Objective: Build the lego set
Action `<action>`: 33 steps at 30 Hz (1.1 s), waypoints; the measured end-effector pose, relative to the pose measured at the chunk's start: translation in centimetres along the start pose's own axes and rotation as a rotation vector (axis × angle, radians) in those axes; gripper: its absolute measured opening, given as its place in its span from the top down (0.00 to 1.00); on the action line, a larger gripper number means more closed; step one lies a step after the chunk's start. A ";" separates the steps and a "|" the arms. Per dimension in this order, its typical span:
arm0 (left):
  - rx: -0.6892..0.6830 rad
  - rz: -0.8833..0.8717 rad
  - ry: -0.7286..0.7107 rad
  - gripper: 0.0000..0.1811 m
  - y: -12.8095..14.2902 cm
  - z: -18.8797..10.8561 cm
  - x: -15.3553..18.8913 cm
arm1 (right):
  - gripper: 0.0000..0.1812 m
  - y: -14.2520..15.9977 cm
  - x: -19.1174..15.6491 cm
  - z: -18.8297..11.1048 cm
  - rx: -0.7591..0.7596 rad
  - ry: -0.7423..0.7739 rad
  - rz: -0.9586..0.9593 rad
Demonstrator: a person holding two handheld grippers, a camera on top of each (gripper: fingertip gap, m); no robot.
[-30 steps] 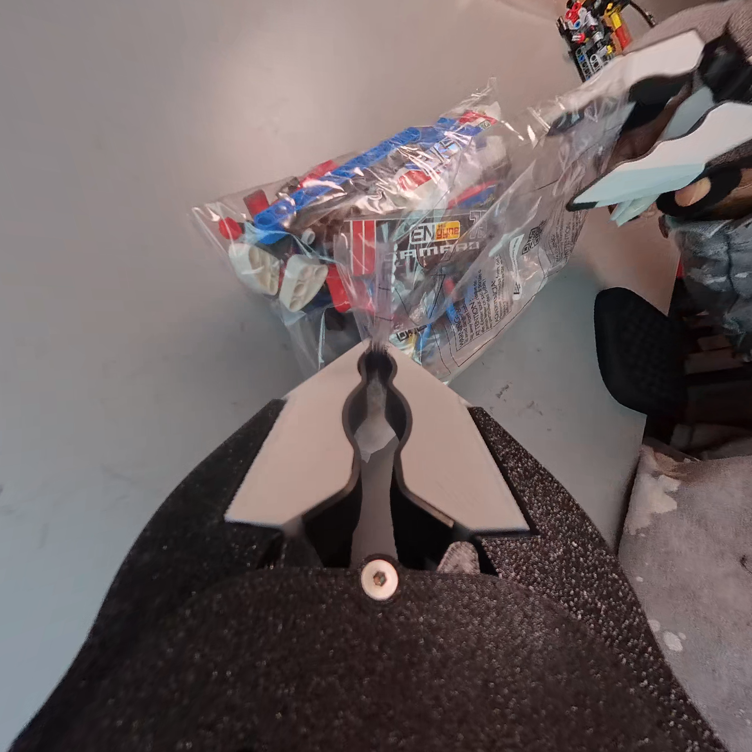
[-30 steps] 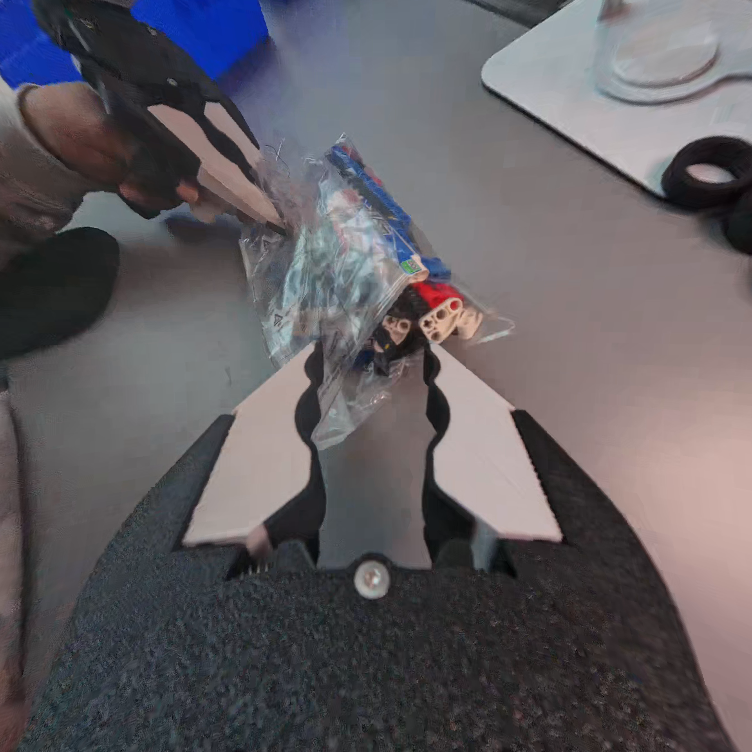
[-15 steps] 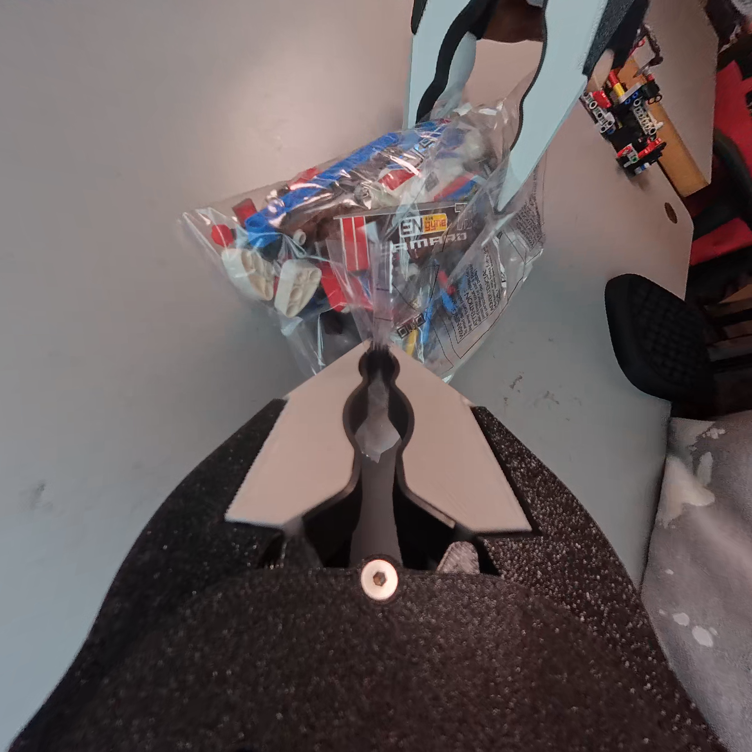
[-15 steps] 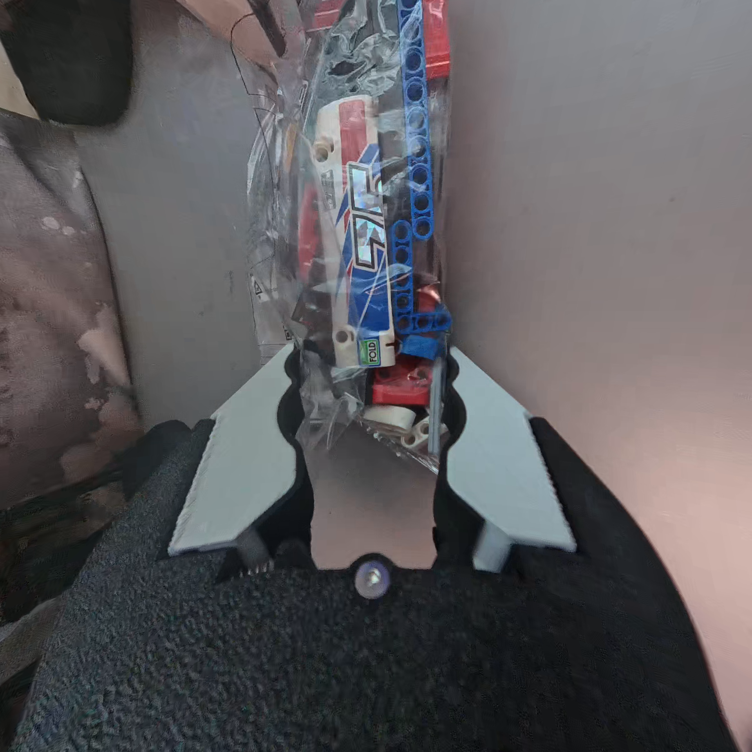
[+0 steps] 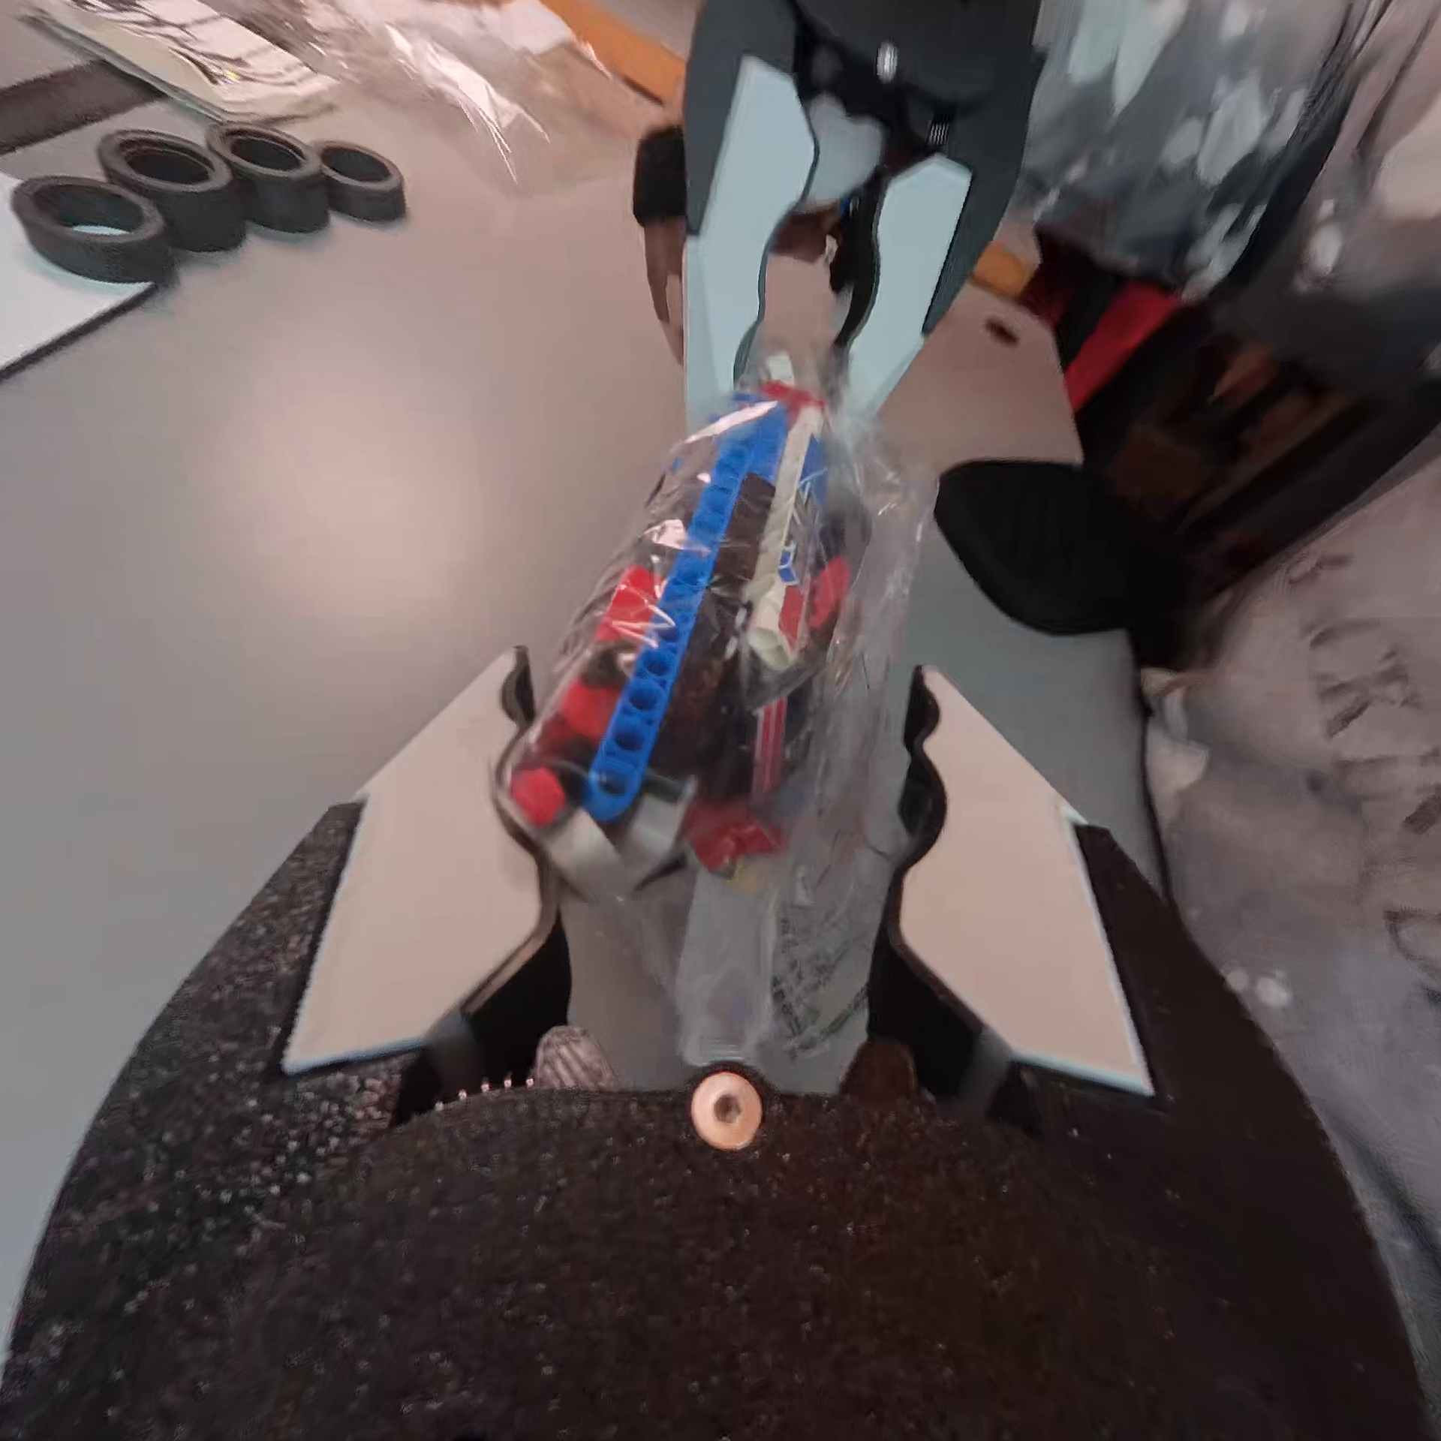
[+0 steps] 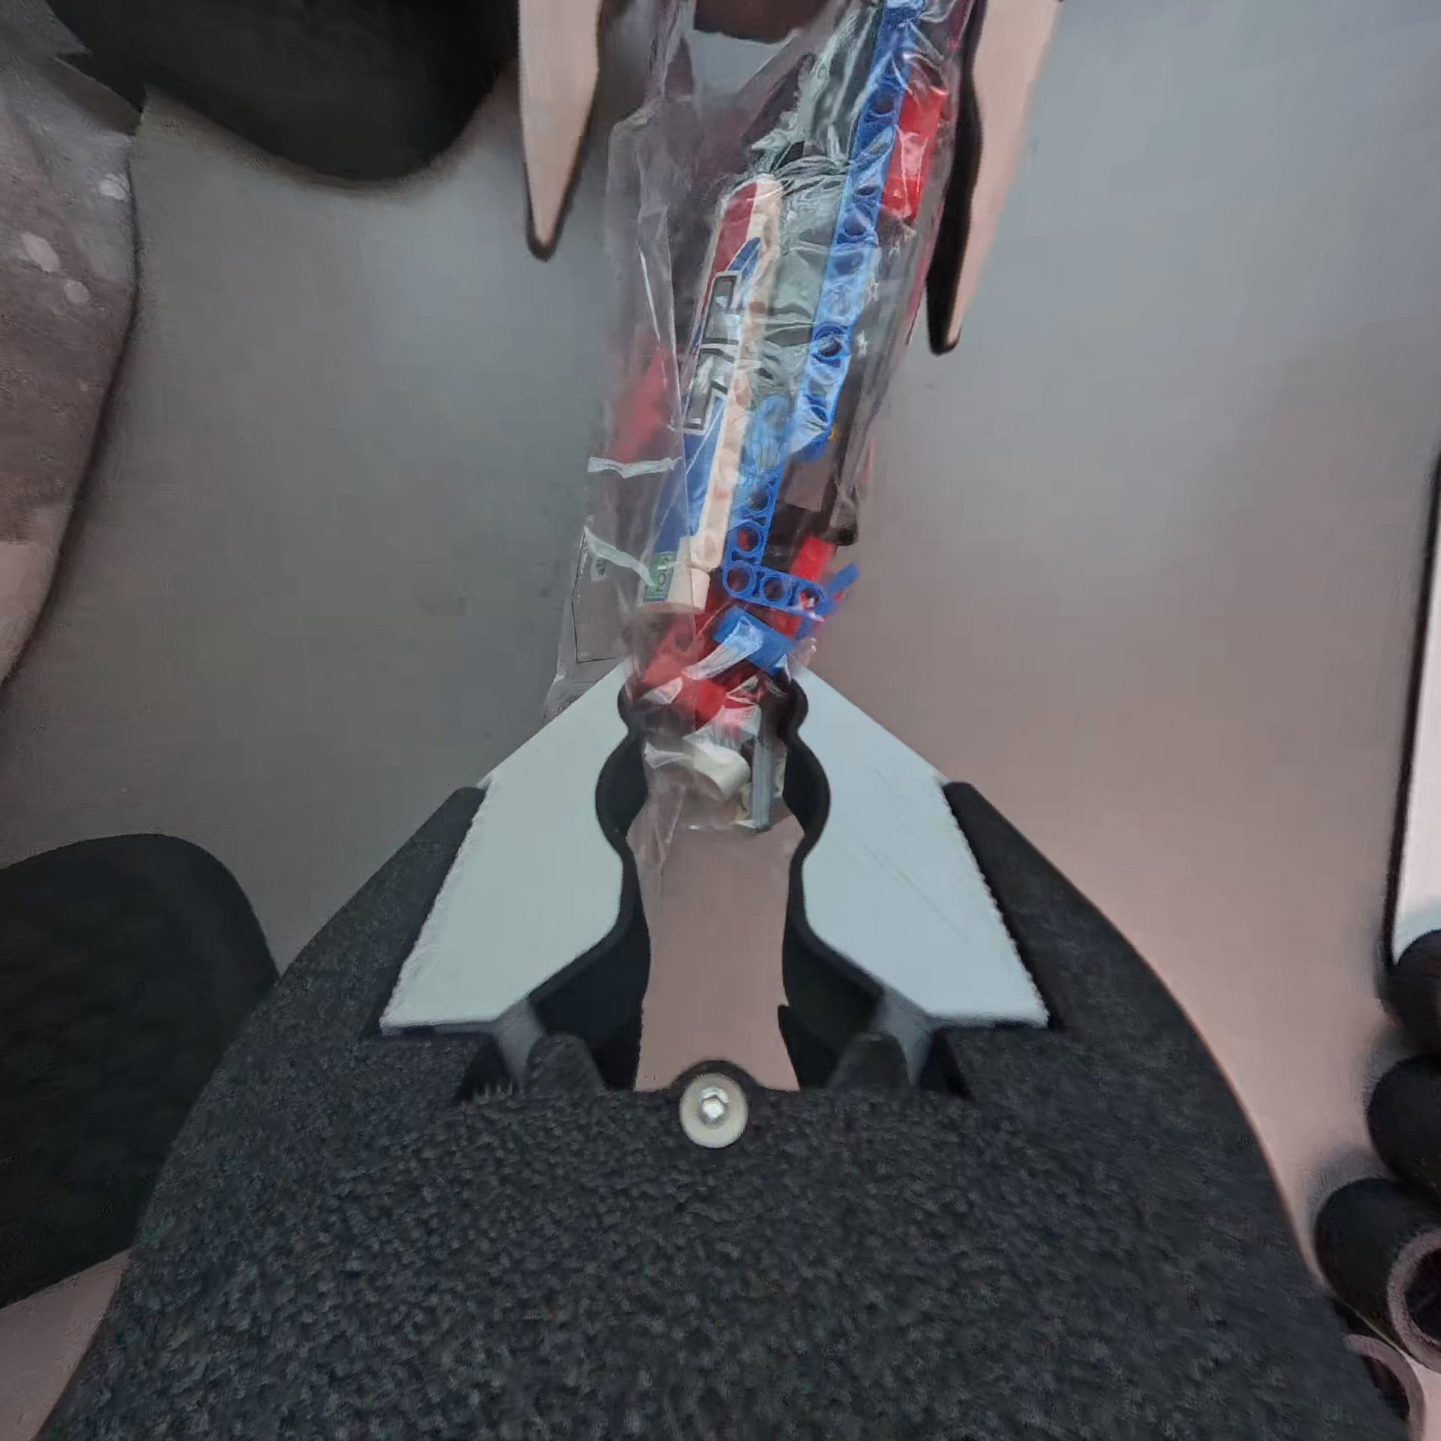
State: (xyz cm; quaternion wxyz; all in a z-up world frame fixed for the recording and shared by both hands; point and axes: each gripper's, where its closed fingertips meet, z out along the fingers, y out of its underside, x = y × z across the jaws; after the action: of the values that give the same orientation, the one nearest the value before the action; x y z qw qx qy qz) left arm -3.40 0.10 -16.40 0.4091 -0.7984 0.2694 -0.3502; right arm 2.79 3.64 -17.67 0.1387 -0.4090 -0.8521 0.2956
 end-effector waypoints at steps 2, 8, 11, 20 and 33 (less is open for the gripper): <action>-0.017 0.146 -0.030 0.64 -0.4 0.1 1.1 | 0.84 -0.5 -0.9 -1.3 0.009 0.032 -0.050; 0.075 0.228 -0.040 0.73 -3.1 -1.3 6.1 | 0.84 -3.0 -3.1 -4.8 0.177 0.129 -0.093; 0.058 0.253 -0.121 0.76 -4.2 -2.9 7.1 | 0.76 -4.8 -2.5 -6.2 0.318 0.226 -0.052; -0.033 0.309 -0.479 0.77 -7.4 -17.8 4.9 | 0.70 -6.3 -1.1 -13.1 0.688 0.486 0.145; 0.538 -0.189 -0.424 0.76 -9.2 -29.6 -1.9 | 0.73 -3.1 -2.6 -9.9 0.719 0.446 0.305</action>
State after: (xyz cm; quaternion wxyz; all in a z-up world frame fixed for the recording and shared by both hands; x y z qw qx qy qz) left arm -26.30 -7.51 3.14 0.6172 -0.7385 0.0016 -0.2713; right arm 7.30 3.93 -8.01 0.4069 -0.5096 -0.5745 0.4947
